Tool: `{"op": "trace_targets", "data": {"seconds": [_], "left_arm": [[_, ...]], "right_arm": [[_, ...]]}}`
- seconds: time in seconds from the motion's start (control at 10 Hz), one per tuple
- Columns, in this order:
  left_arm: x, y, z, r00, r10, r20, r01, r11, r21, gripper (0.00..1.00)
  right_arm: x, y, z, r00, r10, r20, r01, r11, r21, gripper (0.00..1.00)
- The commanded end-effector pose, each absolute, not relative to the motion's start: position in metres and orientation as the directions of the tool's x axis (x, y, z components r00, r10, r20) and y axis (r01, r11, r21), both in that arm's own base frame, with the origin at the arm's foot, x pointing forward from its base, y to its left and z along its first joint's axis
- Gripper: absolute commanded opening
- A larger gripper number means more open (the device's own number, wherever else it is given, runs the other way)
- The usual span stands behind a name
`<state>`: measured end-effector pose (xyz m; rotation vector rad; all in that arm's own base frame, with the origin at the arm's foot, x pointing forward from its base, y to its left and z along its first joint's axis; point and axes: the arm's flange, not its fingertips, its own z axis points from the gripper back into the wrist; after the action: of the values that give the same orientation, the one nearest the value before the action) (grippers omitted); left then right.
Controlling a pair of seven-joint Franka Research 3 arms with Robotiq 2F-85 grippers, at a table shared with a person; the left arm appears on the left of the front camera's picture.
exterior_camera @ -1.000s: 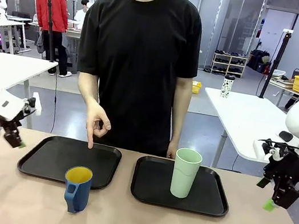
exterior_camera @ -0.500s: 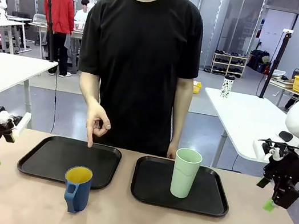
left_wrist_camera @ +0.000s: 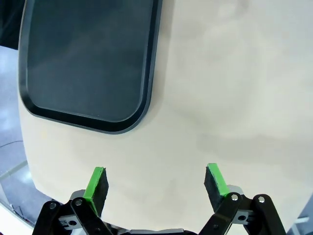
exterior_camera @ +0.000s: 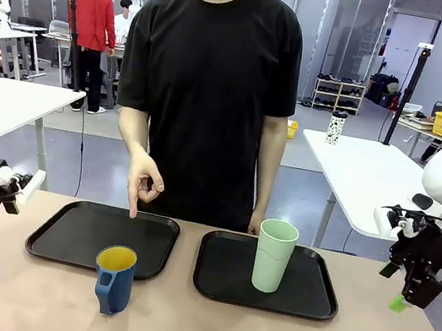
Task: Sort and store the cups by type.
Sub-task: Pick up the Handle plastic cup and place it into the empty Flat Tray.
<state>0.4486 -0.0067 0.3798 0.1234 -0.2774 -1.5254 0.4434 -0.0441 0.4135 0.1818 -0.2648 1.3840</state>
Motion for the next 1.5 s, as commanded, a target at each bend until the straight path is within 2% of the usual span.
{"op": "trace_targets", "data": {"seconds": [0.0,0.1,0.3,0.4,0.6,0.9,1.3,1.4], "left_arm": [[0.447,-0.005,0.380,-0.001,-0.994,0.110,0.967,0.027,0.252,1.00],[0.449,-0.007,0.380,0.022,-0.995,0.102,0.967,0.047,0.251,1.00],[0.447,-0.032,0.368,-0.150,-0.973,0.176,0.983,-0.128,0.128,1.00],[0.443,-0.041,0.364,-0.176,-0.961,0.213,0.982,-0.156,0.107,1.00],[0.434,-0.057,0.356,-0.204,-0.928,0.312,0.977,-0.175,0.119,1.00],[0.439,-0.066,0.337,-0.213,-0.802,0.558,0.977,-0.162,0.141,1.00],[0.444,-0.061,0.310,-0.189,-0.541,0.820,0.982,-0.116,0.149,1.00],[0.444,-0.059,0.302,-0.189,-0.494,0.849,0.981,-0.137,0.139,1.00]], "right_arm": [[0.444,-0.045,0.413,0.159,0.946,0.283,-0.984,0.175,-0.031,1.00],[0.444,-0.045,0.413,0.159,0.946,0.283,-0.984,0.175,-0.031,1.00],[0.444,-0.045,0.413,0.159,0.946,0.283,-0.984,0.175,-0.031,1.00],[0.444,-0.045,0.413,0.159,0.946,0.283,-0.984,0.175,-0.031,1.00],[0.444,-0.045,0.413,0.159,0.946,0.283,-0.984,0.175,-0.031,1.00],[0.444,-0.045,0.413,0.159,0.946,0.283,-0.984,0.175,-0.031,1.00],[0.444,-0.045,0.413,0.159,0.946,0.283,-0.984,0.175,-0.031,1.00],[0.444,-0.045,0.413,0.159,0.946,0.283,-0.984,0.175,-0.031,1.00]]}}
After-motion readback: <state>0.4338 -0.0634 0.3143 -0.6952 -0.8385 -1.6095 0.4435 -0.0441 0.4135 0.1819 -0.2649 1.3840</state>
